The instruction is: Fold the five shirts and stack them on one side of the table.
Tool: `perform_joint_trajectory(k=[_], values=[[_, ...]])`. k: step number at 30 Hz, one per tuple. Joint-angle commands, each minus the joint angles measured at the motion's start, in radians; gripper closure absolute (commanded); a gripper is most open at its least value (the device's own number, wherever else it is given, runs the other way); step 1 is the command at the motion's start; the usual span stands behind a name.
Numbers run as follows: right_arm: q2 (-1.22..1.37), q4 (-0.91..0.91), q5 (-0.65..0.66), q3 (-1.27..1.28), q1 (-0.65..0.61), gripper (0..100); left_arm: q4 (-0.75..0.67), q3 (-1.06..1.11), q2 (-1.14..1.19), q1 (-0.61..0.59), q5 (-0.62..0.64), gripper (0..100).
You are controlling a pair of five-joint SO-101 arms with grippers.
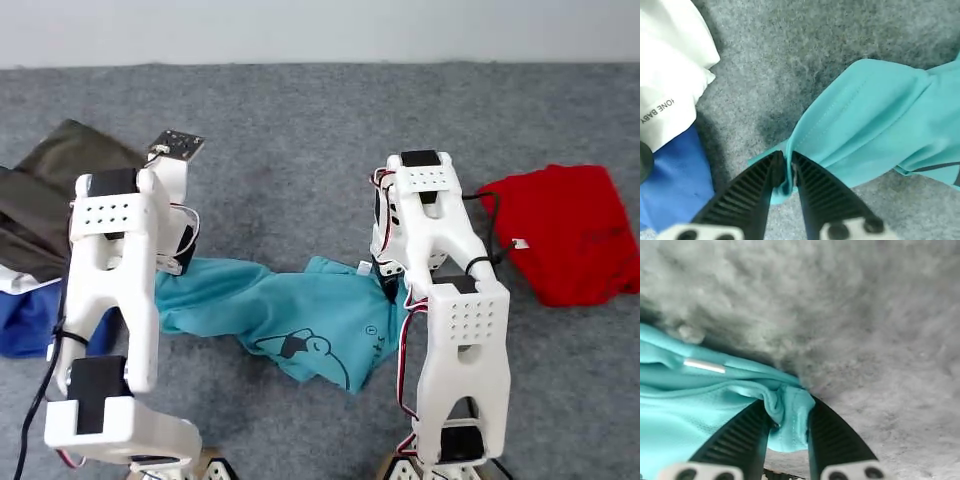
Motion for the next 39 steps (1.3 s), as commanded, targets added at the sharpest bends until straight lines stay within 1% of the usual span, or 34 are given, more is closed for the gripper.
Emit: perform_joint_trajectory(k=[1, 5, 8, 10, 16, 21, 24, 29, 31, 34, 37, 39], values=[[0.013, 0.031, 0.038, -0.021, 0.004, 99.0, -0.008, 0.002, -0.04, 0.006, 0.005, 99], [-0.077, 0.03, 0.043, -0.021, 0.005, 99.0, -0.006, -0.005, -0.049, 0.006, 0.005, 99], [-0.209, 0.03, 0.043, -0.021, 0.004, 99.0, 0.0, -0.031, -0.049, 0.006, 0.005, 99], [-0.309, 0.03, 0.043, -0.021, 0.005, 99.0, 0.035, -0.059, -0.051, 0.006, 0.006, 99], [-0.575, 0.022, 0.043, -0.021, 0.005, 99.0, 0.183, -0.243, -0.051, 0.005, 0.006, 99], [-0.693, 0.024, 0.043, -0.02, 0.01, 99.0, 0.189, -0.361, -0.114, 0.011, 0.009, 99], [-0.722, 0.025, 0.043, -0.02, 0.012, 99.0, 0.189, -0.381, -0.212, 0.04, 0.009, 99], [-0.774, 0.022, 0.04, -0.02, 0.007, 99.0, 0.176, -0.383, -0.457, 0.149, 0.005, 99], [-0.816, 0.022, 0.038, -0.021, 0.01, 99.0, 0.146, -0.383, -0.575, 0.193, 0.005, 99], [-0.914, 0.002, 0.037, -0.021, 0.013, 99.0, 0.054, -0.383, -0.758, 0.244, 0.005, 99], [-1.035, -0.042, 0.041, -0.02, 0.013, 99.0, -0.032, -0.375, -0.893, 0.249, 0.006, 99], [-1.098, -0.071, 0.043, -0.015, 0.013, 99.0, -0.031, -0.377, -0.928, 0.242, 0.005, 99]])
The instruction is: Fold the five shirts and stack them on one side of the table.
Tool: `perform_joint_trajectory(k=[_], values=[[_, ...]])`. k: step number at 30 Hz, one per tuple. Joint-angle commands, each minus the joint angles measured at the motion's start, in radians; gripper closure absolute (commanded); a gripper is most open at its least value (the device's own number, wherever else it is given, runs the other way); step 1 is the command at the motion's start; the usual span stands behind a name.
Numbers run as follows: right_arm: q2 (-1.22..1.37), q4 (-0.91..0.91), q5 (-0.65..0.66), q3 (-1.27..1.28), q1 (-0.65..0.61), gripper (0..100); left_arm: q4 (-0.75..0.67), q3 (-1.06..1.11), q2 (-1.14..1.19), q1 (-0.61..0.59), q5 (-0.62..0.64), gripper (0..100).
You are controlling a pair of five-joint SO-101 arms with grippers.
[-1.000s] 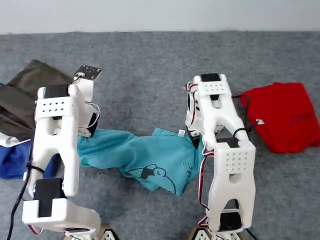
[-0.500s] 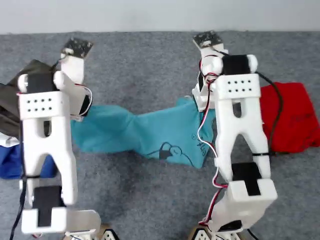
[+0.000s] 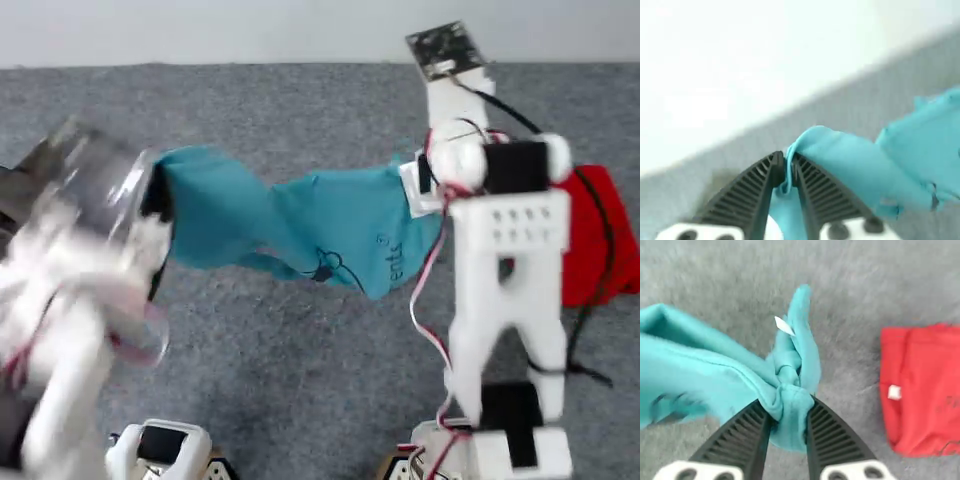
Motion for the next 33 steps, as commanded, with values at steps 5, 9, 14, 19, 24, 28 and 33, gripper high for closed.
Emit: perform_joint_trajectory(k=[5, 9, 14, 19, 24, 28, 33], values=[[-0.185, -0.045, 0.009, 0.041, 0.013, 99.0, -0.037, -0.033, -0.094, -0.034, 0.008, 99], [-0.185, -0.045, 0.011, 0.186, 0.008, 93.3, -0.037, -0.033, -0.095, -0.028, 0.008, 99], [-0.193, -0.045, 0.015, 0.315, 0.008, 78.2, -0.037, -0.033, -0.091, -0.025, 0.008, 99], [-0.191, -0.036, 0.064, 0.324, 0.005, 78.0, -0.037, -0.031, -0.089, -0.025, 0.008, 99], [-0.185, -0.022, 0.066, 0.413, -0.036, 78.0, -0.037, 0.016, -0.095, -0.025, 0.008, 99], [-0.183, -0.093, 0.066, 0.5, -0.077, 77.7, -0.038, 0.064, -0.097, -0.025, 0.008, 99], [-0.182, -0.268, 0.066, 0.609, -0.185, 75.9, -0.041, 0.163, -0.097, -0.026, 0.008, 99]])
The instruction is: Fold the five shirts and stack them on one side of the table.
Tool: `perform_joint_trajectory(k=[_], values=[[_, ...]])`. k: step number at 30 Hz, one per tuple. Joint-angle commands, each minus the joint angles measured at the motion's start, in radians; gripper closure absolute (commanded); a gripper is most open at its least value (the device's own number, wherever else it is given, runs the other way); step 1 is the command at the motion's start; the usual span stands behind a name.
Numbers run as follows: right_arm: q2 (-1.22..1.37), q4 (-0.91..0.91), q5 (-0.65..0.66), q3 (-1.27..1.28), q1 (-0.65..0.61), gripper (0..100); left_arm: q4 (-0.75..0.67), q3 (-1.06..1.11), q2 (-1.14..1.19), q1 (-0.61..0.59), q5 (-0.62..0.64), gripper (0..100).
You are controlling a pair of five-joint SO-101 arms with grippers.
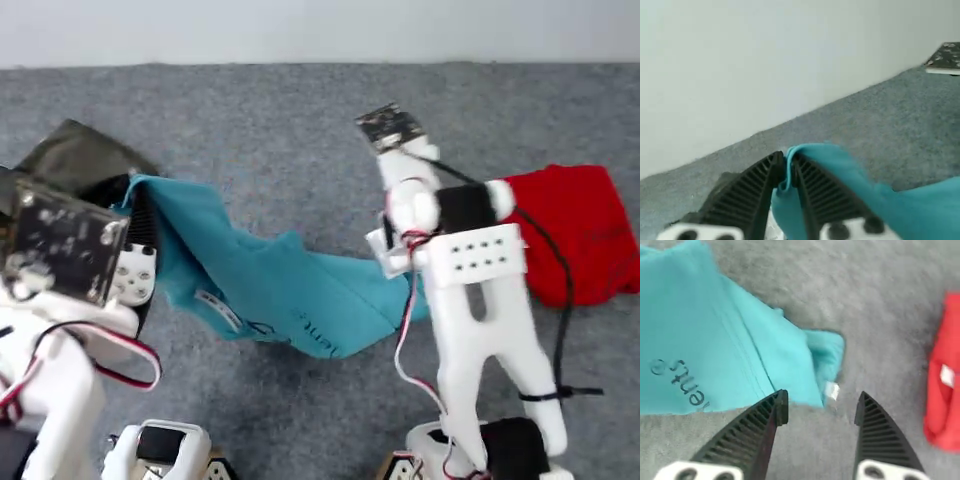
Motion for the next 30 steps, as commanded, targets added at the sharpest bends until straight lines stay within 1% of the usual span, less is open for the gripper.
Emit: perform_joint_trajectory(k=[1, 4, 8, 10, 13, 16, 19, 23, 30], values=[[-0.028, -0.14, 0.014, 0.032, -0.062, 74.2, -0.025, 0.088, -0.003, -0.005, 0.008, 99], [-0.028, -0.232, 0.006, 0.037, -0.076, 69.0, -0.028, 0.289, 0.003, -0.006, 0.003, 99], [-0.01, -0.254, 0.006, 0.038, -0.076, 67.7, -0.089, 0.662, 0.0, -0.011, -0.112, 99], [0.031, -0.262, 0.006, 0.038, -0.077, 67.7, -0.152, 0.828, -0.005, -0.051, -0.153, 99], [0.133, -0.283, 0.005, 0.038, -0.108, 67.7, -0.264, 0.987, -0.005, -0.15, -0.189, 99], [0.252, -0.328, 0.005, 0.031, -0.183, 67.8, -0.361, 1.075, -0.005, -0.244, -0.189, 99], [0.374, -0.389, 0.005, 0.0, -0.271, 67.8, -0.422, 1.127, -0.005, -0.295, -0.186, 99], [0.516, -0.403, 0.006, -0.133, -0.337, 67.8, -0.428, 1.145, -0.005, -0.304, -0.186, 99], [0.759, -0.403, 0.008, -0.391, -0.346, 67.9, -0.428, 1.147, -0.005, -0.301, -0.184, 99]])
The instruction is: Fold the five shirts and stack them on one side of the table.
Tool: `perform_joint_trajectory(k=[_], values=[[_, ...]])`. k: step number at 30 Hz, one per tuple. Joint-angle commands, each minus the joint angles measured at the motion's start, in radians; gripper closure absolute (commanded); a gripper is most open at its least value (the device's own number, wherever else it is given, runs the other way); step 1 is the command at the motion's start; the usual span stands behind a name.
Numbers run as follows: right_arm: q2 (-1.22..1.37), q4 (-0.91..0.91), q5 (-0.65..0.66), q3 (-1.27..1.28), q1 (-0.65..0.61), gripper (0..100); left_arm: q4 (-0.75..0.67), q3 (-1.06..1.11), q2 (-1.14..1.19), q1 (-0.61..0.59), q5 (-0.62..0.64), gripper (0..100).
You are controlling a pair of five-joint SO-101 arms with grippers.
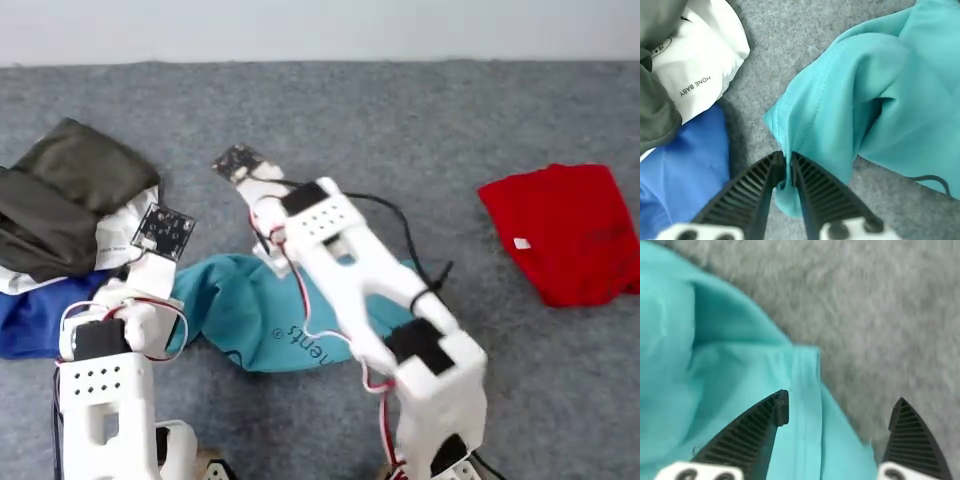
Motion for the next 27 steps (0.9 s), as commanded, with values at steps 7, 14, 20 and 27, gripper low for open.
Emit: perform_joint_trajectory(k=[7, 14, 20, 27], values=[[0.237, -0.01, 0.011, -0.284, -0.007, 73.1, -0.014, -0.004, -0.015, -0.005, -0.005, 99], [0.329, -0.008, 0.011, -0.35, -0.007, 83.7, -0.014, -0.004, -0.015, -0.005, -0.005, 99], [0.338, -0.008, 0.012, -0.35, -0.005, 85.6, -0.014, -0.004, -0.015, -0.005, -0.005, 99], [0.341, 0.013, 0.012, -0.348, -0.002, 98.0, -0.014, -0.004, -0.015, -0.005, -0.005, 99]])
